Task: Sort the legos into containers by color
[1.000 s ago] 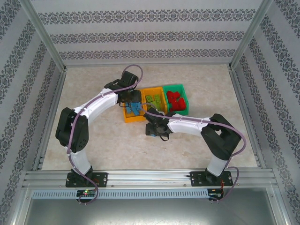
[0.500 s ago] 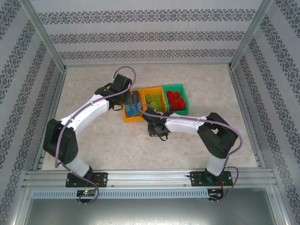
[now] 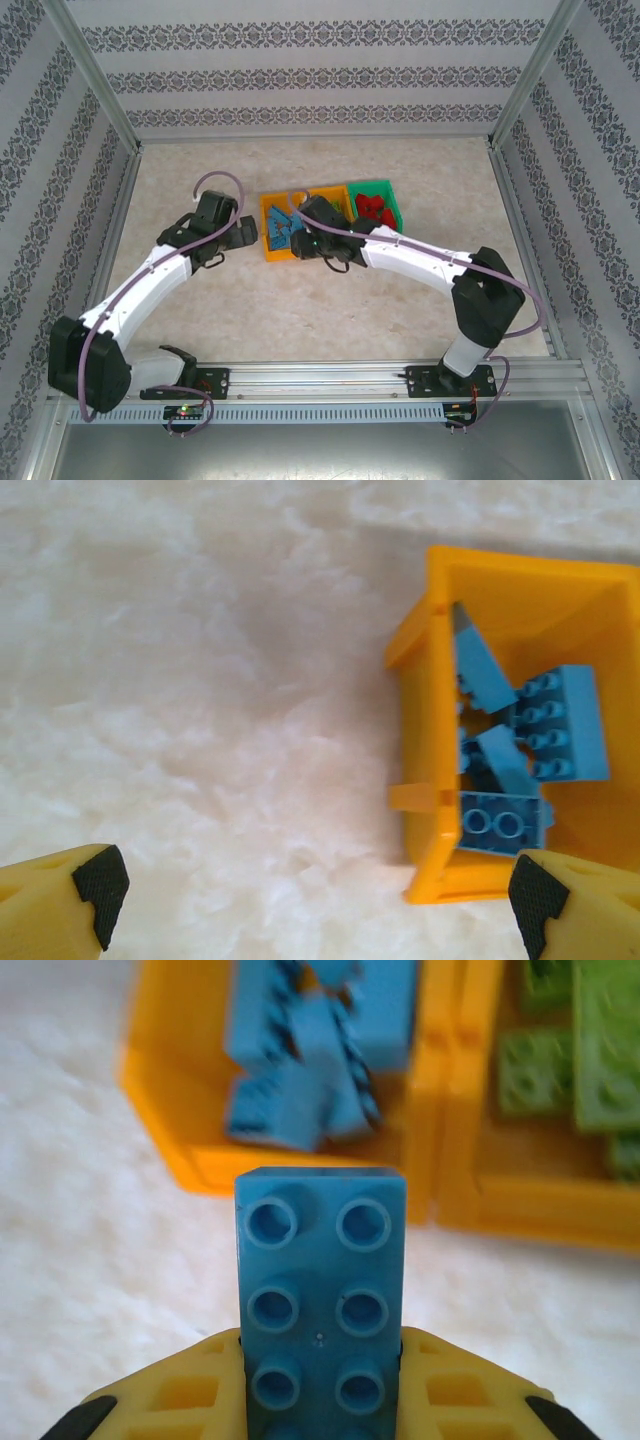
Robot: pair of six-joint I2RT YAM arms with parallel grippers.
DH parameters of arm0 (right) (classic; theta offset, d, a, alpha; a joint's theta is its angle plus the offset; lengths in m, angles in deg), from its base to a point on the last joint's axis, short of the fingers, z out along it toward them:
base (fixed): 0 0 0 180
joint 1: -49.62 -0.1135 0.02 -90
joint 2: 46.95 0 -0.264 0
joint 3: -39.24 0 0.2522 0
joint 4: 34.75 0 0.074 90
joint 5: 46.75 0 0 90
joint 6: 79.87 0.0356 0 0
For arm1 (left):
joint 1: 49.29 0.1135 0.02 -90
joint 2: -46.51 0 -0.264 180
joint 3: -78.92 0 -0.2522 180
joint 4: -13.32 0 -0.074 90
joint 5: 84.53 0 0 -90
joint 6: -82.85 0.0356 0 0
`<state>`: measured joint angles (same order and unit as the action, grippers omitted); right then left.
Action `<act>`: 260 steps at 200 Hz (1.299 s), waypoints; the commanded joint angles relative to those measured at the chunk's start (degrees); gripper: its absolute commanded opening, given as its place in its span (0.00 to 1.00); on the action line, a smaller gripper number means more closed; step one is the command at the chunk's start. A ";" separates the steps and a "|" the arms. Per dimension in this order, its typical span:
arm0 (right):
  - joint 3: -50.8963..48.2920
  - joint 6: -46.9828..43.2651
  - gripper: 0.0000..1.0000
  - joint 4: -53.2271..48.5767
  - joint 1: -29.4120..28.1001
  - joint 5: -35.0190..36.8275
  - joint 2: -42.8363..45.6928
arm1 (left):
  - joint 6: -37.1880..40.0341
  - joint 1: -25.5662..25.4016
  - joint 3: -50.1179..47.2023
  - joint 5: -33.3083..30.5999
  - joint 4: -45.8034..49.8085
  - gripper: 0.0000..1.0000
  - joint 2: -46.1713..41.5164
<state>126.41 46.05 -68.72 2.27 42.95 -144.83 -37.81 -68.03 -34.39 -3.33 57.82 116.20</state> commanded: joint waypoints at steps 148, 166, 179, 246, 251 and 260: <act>-4.96 -14.97 0.98 4.29 9.90 8.20 8.36 | 1.55 5.96 -10.18 -15.47 -2.71 0.99 -7.52; -19.51 -23.27 0.98 9.67 14.20 17.18 21.74 | 5.07 6.27 -13.02 -21.08 -7.89 0.99 -7.86; -30.89 -29.46 0.98 16.16 19.97 18.91 30.61 | 9.70 6.48 -16.25 -24.75 -14.40 0.99 -8.12; -57.30 -34.17 0.98 59.33 46.31 1.63 29.62 | 30.31 7.74 -32.87 -15.71 -58.49 0.99 -0.59; -56.50 -34.16 0.98 59.99 46.37 1.42 28.26 | 30.98 7.94 -33.03 -15.02 -61.14 0.99 0.54; -56.20 -33.48 0.98 65.97 46.51 2.45 24.46 | 31.76 8.24 -33.41 -14.00 -65.31 0.99 2.36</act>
<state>67.59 13.28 -22.58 48.30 48.81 -114.30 -13.22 -61.26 -67.89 -21.65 12.16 115.35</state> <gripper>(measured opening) 0.982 0.994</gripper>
